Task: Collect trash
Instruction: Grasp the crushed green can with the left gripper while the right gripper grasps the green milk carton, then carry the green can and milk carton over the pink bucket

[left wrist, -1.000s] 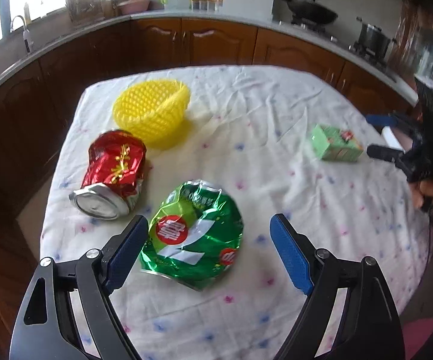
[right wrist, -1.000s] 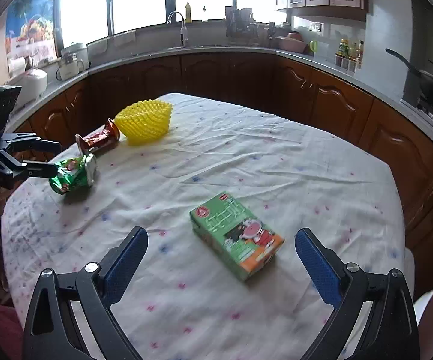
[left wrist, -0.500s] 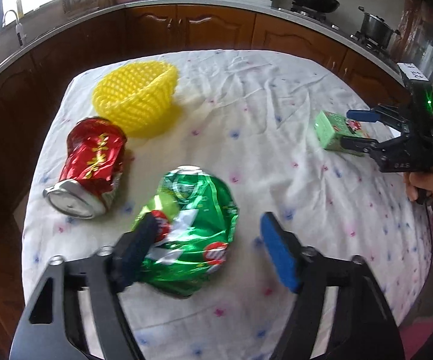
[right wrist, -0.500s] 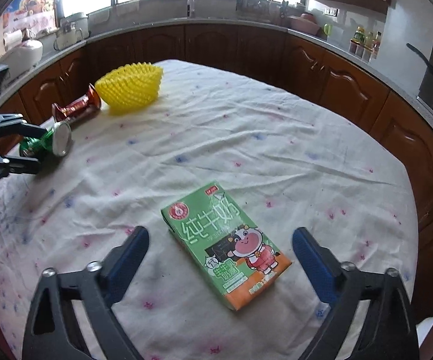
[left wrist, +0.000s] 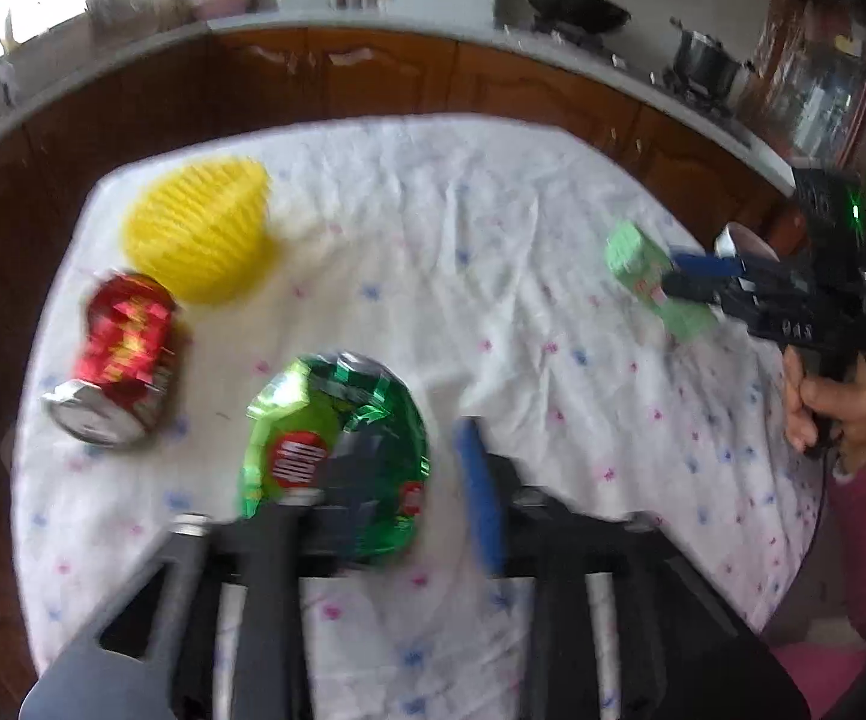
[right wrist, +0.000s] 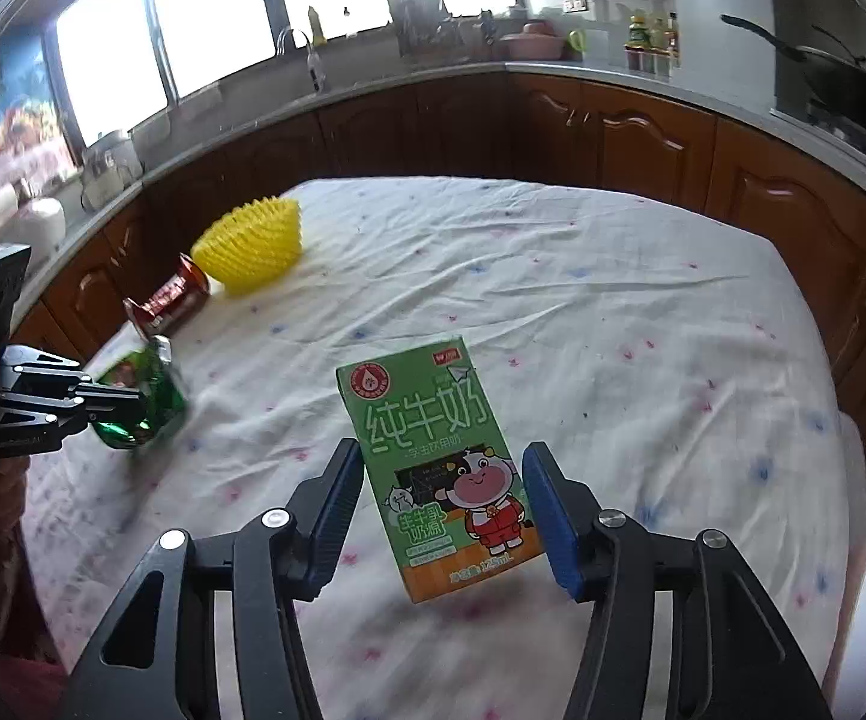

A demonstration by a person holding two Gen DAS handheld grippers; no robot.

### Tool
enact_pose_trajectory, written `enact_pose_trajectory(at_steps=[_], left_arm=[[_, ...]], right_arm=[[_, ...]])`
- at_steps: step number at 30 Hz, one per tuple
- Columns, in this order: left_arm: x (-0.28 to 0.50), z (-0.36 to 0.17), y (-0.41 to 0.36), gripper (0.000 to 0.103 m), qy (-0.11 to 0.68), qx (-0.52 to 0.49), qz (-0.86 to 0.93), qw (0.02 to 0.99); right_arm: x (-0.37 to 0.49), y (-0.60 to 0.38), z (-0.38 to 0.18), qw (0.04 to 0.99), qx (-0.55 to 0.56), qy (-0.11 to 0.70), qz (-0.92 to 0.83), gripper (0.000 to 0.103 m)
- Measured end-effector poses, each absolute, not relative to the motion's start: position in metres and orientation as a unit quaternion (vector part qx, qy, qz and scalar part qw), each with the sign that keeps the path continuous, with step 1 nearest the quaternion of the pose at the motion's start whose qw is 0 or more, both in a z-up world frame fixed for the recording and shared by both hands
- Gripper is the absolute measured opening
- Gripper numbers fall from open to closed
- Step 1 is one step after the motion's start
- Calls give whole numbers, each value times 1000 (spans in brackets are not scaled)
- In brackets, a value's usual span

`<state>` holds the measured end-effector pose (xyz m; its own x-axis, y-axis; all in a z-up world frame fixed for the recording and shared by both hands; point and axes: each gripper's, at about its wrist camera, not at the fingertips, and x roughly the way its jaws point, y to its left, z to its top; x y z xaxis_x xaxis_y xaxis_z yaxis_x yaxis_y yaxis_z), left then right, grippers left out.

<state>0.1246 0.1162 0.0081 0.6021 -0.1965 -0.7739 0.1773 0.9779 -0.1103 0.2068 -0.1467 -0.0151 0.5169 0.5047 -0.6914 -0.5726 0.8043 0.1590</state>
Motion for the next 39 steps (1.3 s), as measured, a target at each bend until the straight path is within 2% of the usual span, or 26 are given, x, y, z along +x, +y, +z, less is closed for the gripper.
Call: enact_pose_trajectory(at_steps=[1, 3, 4, 5, 11, 13, 16, 17, 39], left_arm=[[121, 13, 121, 56, 424, -16, -97, 900], [119, 17, 131, 60, 417, -26, -87, 904], [121, 15, 135, 74, 422, -31, -82, 902], [124, 11, 139, 81, 428, -36, -74, 900], [142, -18, 149, 81, 462, -65, -75, 881], [146, -23, 148, 79, 465, -70, -80, 879], [149, -29, 144, 44, 469, -84, -99, 874], [147, -28, 142, 35, 468, -89, -109, 873], [136, 15, 17, 32, 408, -77, -206, 886]], right_arm=[[204, -148, -14, 870, -38, 381, 309, 55], [197, -152, -10, 870, -16, 381, 312, 55], [195, -153, -9, 870, -11, 381, 312, 55], [191, -154, -8, 871, -5, 379, 312, 55], [163, -156, 1, 873, 22, 368, 319, 55], [156, -158, 4, 874, 28, 364, 320, 55], [147, -160, 8, 877, 34, 359, 319, 54], [144, -161, 9, 878, 36, 357, 318, 54], [117, -234, 13, 904, 111, 332, 247, 53]])
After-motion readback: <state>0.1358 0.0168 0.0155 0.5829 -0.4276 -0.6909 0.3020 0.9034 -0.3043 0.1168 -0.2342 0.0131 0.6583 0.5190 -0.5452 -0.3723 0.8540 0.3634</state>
